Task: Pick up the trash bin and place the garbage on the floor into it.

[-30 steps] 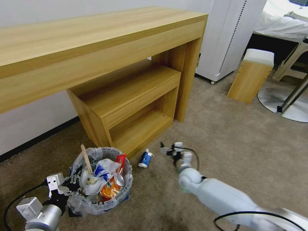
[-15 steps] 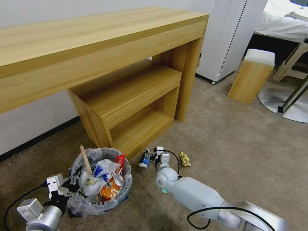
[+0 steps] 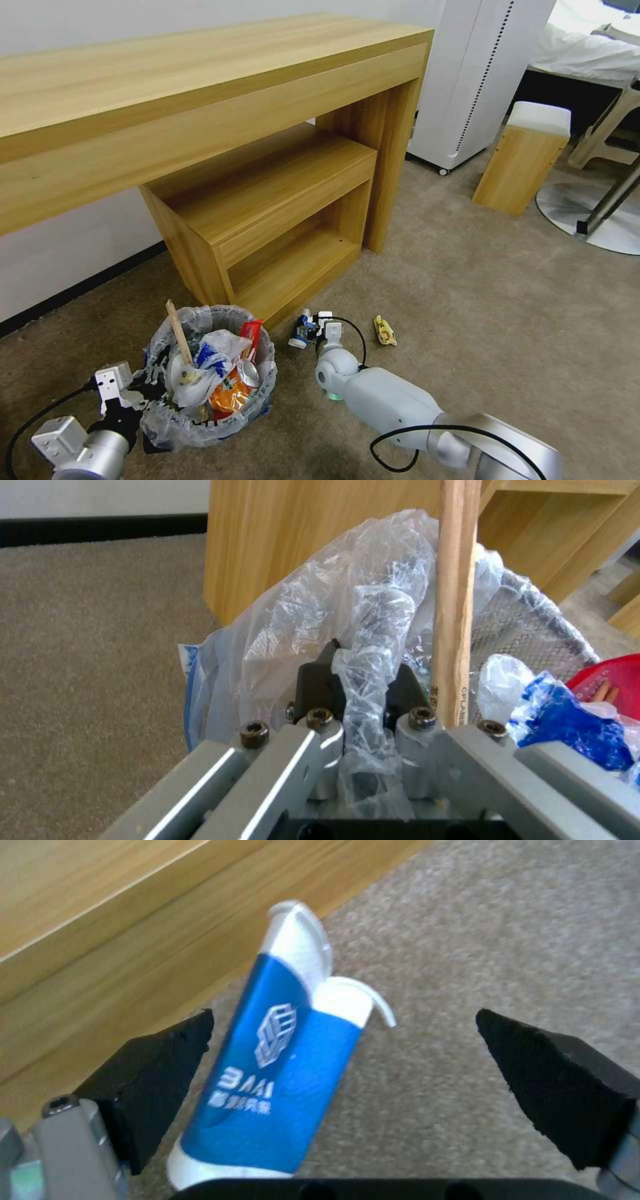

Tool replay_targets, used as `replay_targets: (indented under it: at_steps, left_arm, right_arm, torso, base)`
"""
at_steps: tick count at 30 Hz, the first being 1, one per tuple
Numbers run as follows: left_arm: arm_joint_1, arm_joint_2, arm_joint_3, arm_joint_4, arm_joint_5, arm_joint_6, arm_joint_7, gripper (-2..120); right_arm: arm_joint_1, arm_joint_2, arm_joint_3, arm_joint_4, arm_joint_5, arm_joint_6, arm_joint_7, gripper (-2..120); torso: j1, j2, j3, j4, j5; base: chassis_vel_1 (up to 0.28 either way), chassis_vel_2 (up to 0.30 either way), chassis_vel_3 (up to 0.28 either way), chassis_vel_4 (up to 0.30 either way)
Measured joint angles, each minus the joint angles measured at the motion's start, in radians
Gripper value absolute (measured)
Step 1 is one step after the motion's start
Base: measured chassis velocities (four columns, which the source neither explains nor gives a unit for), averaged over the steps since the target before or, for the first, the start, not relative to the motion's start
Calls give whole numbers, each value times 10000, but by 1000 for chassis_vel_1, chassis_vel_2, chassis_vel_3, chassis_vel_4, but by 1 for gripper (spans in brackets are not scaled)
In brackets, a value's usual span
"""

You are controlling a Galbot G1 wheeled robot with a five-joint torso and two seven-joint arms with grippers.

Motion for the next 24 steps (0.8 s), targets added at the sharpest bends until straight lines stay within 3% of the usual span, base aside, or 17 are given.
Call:
replay_targets:
  at_steps: [3,13,24]
  left_arm:
    - [10,-24,1,-24,6,-19,14,3]
    - [30,-49,1,-35,7,-101,43,3]
    - [228,-177,62,-318,105,-175,111,3]
  right_arm:
    - [64,492,9,-640,-274,130,-276,100]
    - [276,1101,8,-1454,-548,6,-611,100]
    - [235,1196,117,-2128,-1046,188,-1212,64]
  torso:
    - [0,0,0,1,1]
    - [0,0,0,1,0]
    - [0,0,0,1,0]
  base:
    - [0,0,0,0]
    - [0,0,0,0]
    - [0,0,0,0]
